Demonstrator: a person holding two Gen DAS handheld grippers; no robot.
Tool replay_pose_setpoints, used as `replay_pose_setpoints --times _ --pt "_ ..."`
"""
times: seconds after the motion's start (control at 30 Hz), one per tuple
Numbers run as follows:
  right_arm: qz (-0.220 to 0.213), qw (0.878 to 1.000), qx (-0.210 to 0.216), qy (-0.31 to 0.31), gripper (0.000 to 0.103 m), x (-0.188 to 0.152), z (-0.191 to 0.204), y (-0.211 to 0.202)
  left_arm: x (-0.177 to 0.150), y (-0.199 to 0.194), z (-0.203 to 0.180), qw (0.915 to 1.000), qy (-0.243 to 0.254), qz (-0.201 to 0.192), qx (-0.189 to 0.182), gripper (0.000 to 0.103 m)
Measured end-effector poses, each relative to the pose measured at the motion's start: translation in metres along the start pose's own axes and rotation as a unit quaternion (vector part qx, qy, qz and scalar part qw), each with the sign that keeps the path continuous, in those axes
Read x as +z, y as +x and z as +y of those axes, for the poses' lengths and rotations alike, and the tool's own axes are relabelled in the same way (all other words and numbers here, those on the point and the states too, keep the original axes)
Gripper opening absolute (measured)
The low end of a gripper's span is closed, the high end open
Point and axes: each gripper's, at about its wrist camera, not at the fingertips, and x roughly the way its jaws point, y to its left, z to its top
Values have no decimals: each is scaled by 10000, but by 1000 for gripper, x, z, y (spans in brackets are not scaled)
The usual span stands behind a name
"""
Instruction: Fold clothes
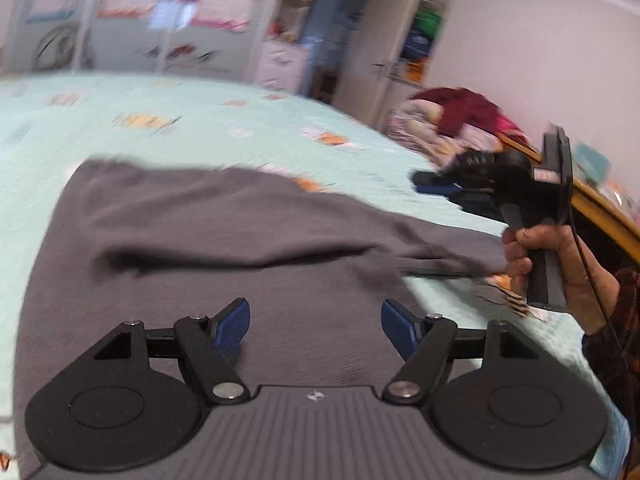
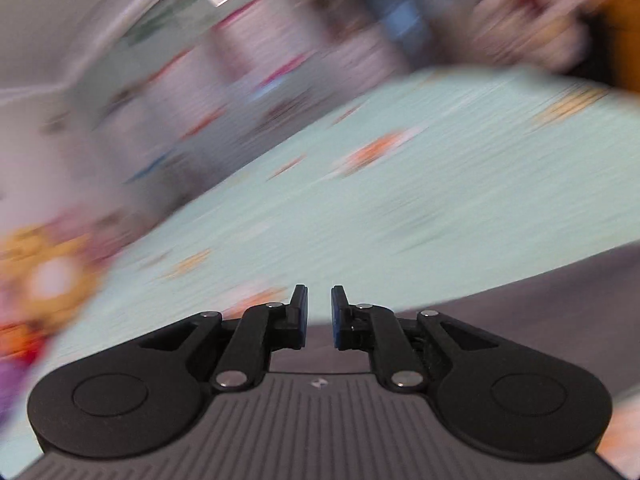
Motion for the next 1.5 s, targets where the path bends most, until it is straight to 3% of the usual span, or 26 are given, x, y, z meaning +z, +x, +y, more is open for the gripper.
replay_pose_setpoints --times 0.1,0.2,0.27,0.3,0.37,0.5,0.57,0.67,0.73,0.77,0.87,0.9,1.0,1.07,1.13,1.17,1.23,1.3,1.4,1.5 --pt "632 9964 547 -110 13 -8 39 61 -15 5 28 9974 -623 -121 -341 76" --pt "1262 9877 904 -180 13 -13 64 118 -16 6 33 9952 -785 -236 -525 77" --pt "1773 9793 972 -75 12 -16 64 159 -16 7 31 9959 -721 -240 -495 77" --pt "1913 9789 722 -37 2 -18 60 175 -16 8 30 9960 -713 -241 -490 77" --pt "1901 9798 448 431 0 -16 43 195 -17 9 31 9954 -751 -264 -524 77" --pt "1383 9832 29 1190 0 -1 23 191 -20 7 36 9946 -806 -294 -578 77" --pt "1283 9867 -25 1000 3 0 34 184 -20 8 36 9944 -823 -300 -590 77" --pt "1396 9884 250 544 7 -9 62 178 -20 8 37 9941 -842 -307 -604 78" --pt "1568 9873 -128 216 8 -17 74 188 -20 8 38 9939 -862 -314 -620 78" --pt "1632 9861 -314 74 0 -20 79 193 -20 9 38 9938 -867 -317 -625 78" --pt "1442 9871 -621 308 0 -15 80 191 -21 9 39 9936 -877 -326 -637 78" --pt "1380 9881 -657 197 6 -14 89 191 -21 9 39 9934 -884 -333 -647 78" --pt "1413 9872 -356 -642 8 -20 123 189 -21 9 41 9927 -928 -352 -690 78" --pt "1298 9812 -480 -1344 12 -22 141 189 -21 9 41 9923 -946 -357 -709 78" --pt "1149 9697 -674 -2046 44 -20 154 192 -21 8 42 9920 -964 -363 -727 78" --pt "1102 9623 -807 -2351 50 -21 158 195 -21 8 43 9918 -974 -366 -738 78" --pt "1218 9487 -894 -2778 50 -22 158 203 -21 8 43 9915 -993 -373 -759 78" --pt "1419 9424 -796 -2922 50 -24 154 206 -21 7 43 9912 -1004 -378 -776 78" --pt "1465 9432 -678 -2904 49 -26 151 209 -21 7 43 9910 -1011 -380 -791 79" --pt "1579 9445 -434 -2847 40 -28 146 214 -21 7 43 9909 -1017 -379 -799 79"
